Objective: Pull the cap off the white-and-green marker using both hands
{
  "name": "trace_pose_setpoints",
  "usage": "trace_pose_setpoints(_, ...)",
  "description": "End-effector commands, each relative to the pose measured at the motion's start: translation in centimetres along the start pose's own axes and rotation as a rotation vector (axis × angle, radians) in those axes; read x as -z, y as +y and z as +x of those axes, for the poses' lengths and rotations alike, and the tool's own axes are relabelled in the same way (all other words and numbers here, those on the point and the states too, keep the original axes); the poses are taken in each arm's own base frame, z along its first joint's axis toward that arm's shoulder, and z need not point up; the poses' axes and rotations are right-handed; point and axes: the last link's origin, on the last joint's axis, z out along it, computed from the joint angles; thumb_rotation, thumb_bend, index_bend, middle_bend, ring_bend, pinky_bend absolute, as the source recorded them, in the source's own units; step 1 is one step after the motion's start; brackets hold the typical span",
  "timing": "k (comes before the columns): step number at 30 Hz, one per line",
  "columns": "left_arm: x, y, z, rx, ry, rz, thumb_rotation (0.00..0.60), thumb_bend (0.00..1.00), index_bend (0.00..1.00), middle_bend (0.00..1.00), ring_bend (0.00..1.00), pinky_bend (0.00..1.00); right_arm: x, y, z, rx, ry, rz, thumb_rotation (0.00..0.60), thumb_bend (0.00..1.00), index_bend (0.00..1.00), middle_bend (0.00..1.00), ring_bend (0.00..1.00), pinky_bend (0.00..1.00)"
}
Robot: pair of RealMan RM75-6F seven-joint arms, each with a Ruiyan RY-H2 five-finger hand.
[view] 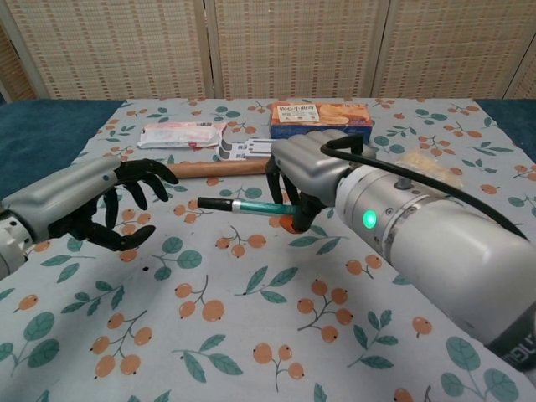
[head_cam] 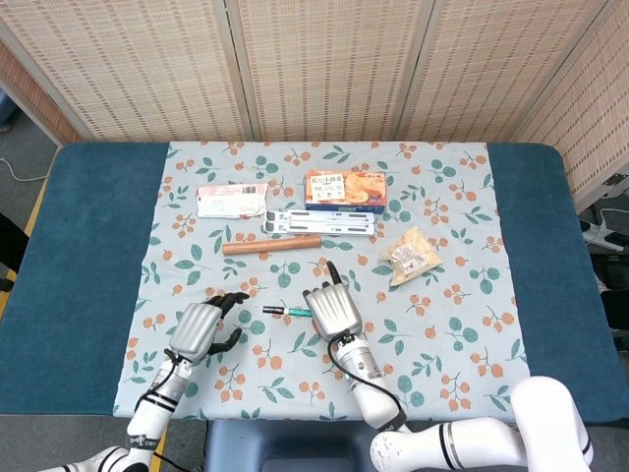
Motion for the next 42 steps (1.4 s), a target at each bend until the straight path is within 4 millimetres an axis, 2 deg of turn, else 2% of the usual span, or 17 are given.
trace_pose_setpoints(1, -0.3, 0.4, -0.2, 0.006, 0.003, -0.003, 0.6, 0.38, 0.25, 0.31, 0.36, 0.6, -0.1, -0.2, -0.2, -0.014, -0.008, -0.002, 0.6, 0.41, 0.84, 0.81, 0.43, 0.0)
trace_pose_setpoints(7, -1.5, 0.9, -0.9, 0.034, 0.017, 0.024, 0.6, 0.38, 0.28, 0.37, 0.4, 0.63, -0.4, -0.7, -0.5, -0.026, -0.009, 0.0, 0.6, 0.41, 0.84, 0.81, 0.43, 0.0)
trace_pose_setpoints(11, -1.8, 1.1, -1.4, 0.043, 0.015, 0.032, 0.6, 0.38, 0.34, 0.42, 0.42, 0.65, -0.6, -1.0, -0.7, -0.043, -0.013, -0.001, 0.6, 0.41, 0.84, 0.81, 0.43, 0.0)
trace_pose_setpoints(22, -2.6, 1.6, -1.8, 0.059, 0.034, 0.036, 0.6, 0.38, 0.43, 0.5, 0.45, 0.68, -0.7, -1.5, -0.7, -0.058, -0.014, 0.0, 0.6, 0.41, 0.84, 0.81, 0.43, 0.0)
trace_pose_setpoints(28, -2.5, 1.7, -2.6, 0.073, 0.036, 0.041, 0.6, 0.38, 0.45, 0.53, 0.47, 0.68, -0.6, -2.1, -1.0, -0.056, -0.019, 0.006, 0.6, 0.41, 0.84, 0.81, 0.43, 0.0)
trace_pose_setpoints(42, -2.1, 2.5, -2.5, 0.095, 0.021, 0.017, 0.6, 0.37, 0.44, 0.53, 0.47, 0.69, -0.6, -3.2, -1.5, -0.048, -0.02, 0.013, 0.6, 0.41, 0.84, 0.81, 0.43, 0.0)
